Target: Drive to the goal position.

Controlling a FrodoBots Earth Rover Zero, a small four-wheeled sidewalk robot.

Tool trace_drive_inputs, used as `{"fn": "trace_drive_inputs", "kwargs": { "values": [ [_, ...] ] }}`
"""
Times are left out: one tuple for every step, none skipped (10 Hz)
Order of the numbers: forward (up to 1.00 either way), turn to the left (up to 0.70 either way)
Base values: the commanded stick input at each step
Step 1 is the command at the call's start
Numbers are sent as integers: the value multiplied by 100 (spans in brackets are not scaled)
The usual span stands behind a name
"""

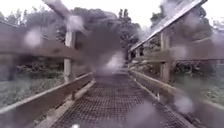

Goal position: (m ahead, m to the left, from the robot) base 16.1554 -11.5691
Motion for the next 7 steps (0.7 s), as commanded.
{"fn": "trace_drive_inputs", "kwargs": {
  "values": [
    [85,0],
    [85,0],
    [85,0],
    [85,0],
    [85,0],
    [85,0],
    [85,0]
  ]
}}
